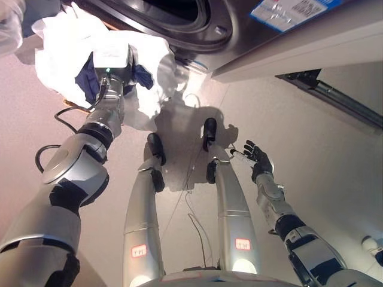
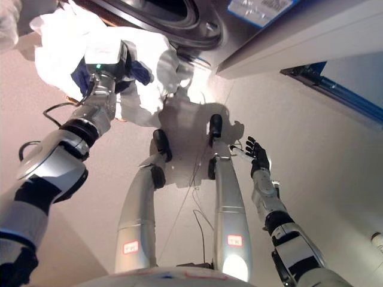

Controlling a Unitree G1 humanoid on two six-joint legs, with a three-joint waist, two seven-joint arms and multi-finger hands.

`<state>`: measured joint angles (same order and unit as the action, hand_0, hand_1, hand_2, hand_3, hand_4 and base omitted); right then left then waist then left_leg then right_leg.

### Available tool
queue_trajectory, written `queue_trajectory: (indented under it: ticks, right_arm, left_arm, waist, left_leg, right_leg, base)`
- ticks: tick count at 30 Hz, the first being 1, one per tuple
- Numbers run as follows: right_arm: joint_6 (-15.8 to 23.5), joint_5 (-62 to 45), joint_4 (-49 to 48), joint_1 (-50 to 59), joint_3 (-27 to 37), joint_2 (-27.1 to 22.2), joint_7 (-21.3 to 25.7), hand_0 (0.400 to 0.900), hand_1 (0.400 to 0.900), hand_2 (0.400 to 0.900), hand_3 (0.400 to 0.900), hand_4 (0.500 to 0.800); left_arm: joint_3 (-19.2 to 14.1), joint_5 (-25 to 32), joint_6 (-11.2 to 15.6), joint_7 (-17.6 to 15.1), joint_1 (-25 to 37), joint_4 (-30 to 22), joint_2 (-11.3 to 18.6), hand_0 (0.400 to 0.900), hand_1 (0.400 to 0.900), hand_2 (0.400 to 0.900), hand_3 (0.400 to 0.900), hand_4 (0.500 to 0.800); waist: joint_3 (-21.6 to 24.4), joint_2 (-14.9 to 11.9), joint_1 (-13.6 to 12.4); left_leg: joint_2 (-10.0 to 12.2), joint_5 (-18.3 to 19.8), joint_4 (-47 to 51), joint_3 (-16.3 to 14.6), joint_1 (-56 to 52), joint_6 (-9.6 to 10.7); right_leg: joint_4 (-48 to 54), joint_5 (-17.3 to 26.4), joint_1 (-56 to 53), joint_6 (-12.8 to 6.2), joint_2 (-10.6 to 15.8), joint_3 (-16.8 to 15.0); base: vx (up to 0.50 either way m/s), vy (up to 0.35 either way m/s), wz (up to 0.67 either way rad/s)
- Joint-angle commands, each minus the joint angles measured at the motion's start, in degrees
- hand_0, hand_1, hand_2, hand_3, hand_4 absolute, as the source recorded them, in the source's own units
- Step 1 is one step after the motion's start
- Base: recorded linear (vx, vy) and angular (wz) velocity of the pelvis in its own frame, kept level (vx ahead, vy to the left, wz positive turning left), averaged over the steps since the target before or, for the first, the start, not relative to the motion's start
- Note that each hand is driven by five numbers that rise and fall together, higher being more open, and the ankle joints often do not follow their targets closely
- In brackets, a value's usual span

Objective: Put the clothes in the basket into the washing machine.

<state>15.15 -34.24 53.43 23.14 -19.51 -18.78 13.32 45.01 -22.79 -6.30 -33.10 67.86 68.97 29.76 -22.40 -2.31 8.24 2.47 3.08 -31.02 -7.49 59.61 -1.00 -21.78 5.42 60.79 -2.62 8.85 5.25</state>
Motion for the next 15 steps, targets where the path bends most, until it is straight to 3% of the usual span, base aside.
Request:
queue_trajectory:
  ticks: [1,2,3,4,6,8,9,11,15]
  right_arm:
    - [1.08,0.48,0.94,-7.06,-1.75,-2.22,1.56,0.9,0.9,0.9,0.9,0.8]
    - [0.3,0.22,1.52,-6.55,-1.04,-1.62,2.02,0.9,0.9,0.9,0.9,0.8]
    - [0.3,0.22,1.53,-6.53,-1.06,-1.63,2.01,0.9,0.9,0.9,0.9,0.8]
    - [-0.39,0.11,2.73,-5.91,-0.3,-0.81,2.61,0.9,0.9,0.9,0.9,0.8]
    - [-1.17,-1.15,4.76,-4.36,0.87,-0.06,2.44,0.9,0.9,0.9,0.9,0.8]
    - [-1.27,-2.59,7.48,-2.29,1.48,0.3,2.25,0.9,0.9,0.9,0.9,0.8]
    - [-1.36,-3.57,8.64,-0.96,2.19,0.47,2.06,0.9,0.9,0.9,0.9,0.8]
    - [-1.42,-4.64,10.26,0.15,2.18,0.25,1.76,0.9,0.9,0.9,0.9,0.8]
    - [-1.8,-6.3,13.91,2.73,2.36,0.81,1.32,0.9,0.9,0.9,0.9,0.8]
  left_arm:
    - [-8.54,10.86,3.83,-4.68,-3.81,4.28,-1.25,0.4,0.4,0.4,0.4,0.5]
    - [-14.91,22.44,8.06,-3.64,-5.31,3.76,-2.37,0.4,0.4,0.4,0.4,0.5]
    - [-14.93,22.45,8.06,-3.64,-5.32,3.75,-2.36,0.4,0.4,0.4,0.4,0.5]
    - [-21.55,36.16,13.06,-1.33,-7.5,2.1,-4.28,0.4,0.4,0.4,0.4,0.5]
    - [-28.95,54.77,18.56,4.31,-10.0,0.02,-7.58,0.4,0.4,0.4,0.4,0.5]
    - [-32.83,62.8,22.18,5.64,-11.4,-2.66,-9.89,0.4,0.4,0.4,0.4,0.5]
    - [-35.48,70.49,24.14,8.3,-12.31,-4.64,-12.04,0.4,0.4,0.4,0.4,0.5]
    - [-35.73,70.61,24.57,8.09,-12.3,-4.46,-12.63,0.4,0.4,0.4,0.4,0.5]
    - [-38.35,80.29,27.21,10.78,-11.86,-6.71,-16.91,0.4,0.4,0.4,0.4,0.5]
  waist:
    - [7.96,1.64,0.64]
    - [7.68,1.13,0.7]
    - [7.53,1.13,0.74]
    - [7.54,0.96,0.24]
    - [7.24,0.89,-0.22]
    - [7.09,0.67,-0.73]
    - [7.24,0.51,-0.98]
    - [7.12,0.38,-1.0]
    - [7.45,-0.15,-1.42]
  left_leg:
    - [-0.45,-5.31,10.85,6.41,-4.33,5.29]
    - [-0.84,-8.74,14.05,6.58,-6.8,5.37]
    - [-0.85,-8.79,14.16,6.6,-7.02,5.38]
    - [-0.95,-9.6,16.03,6.83,-9.32,5.69]
    - [-1.09,-10.36,18.14,7.14,-12.17,6.08]
    - [-1.22,-10.75,19.11,7.48,-13.9,6.26]
    - [-1.23,-10.9,19.67,7.52,-14.86,6.42]
    - [-1.14,-11.05,19.98,7.59,-15.62,6.49]
    - [-1.05,-11.2,20.7,7.89,-17.88,6.44]
  right_leg:
    - [4.79,0.11,-8.08,-3.22,-1.23,2.11]
    - [8.01,2.51,-10.94,-2.87,-1.3,2.93]
    - [8.08,2.53,-11.14,-2.87,-1.29,2.96]
    - [9.87,2.9,-13.61,-2.96,-1.6,3.51]
    - [11.34,2.96,-16.43,-3.04,-1.92,4.07]
    - [12.36,3.03,-18.44,-3.02,-2.05,4.43]
    - [12.9,3.04,-19.52,-3.12,-2.25,4.8]
    - [13.4,3.12,-20.55,-3.04,-2.43,4.79]
    - [13.8,2.93,-22.84,-2.97,-2.74,5.1]
  base:
    - [-0.08,-0.11,0.19]
    - [-0.08,-0.079,0.18]
    - [-0.07,-0.097,0.18]
    - [0.02,-0.075,0.11]
    - [0.04,-0.079,0.14]
    - [0.04,-0.05,0.09]
    - [0.03,-0.034,0.05]
    - [0.02,-0.016,0.02]
    - [0.04,-0.024,0.0]
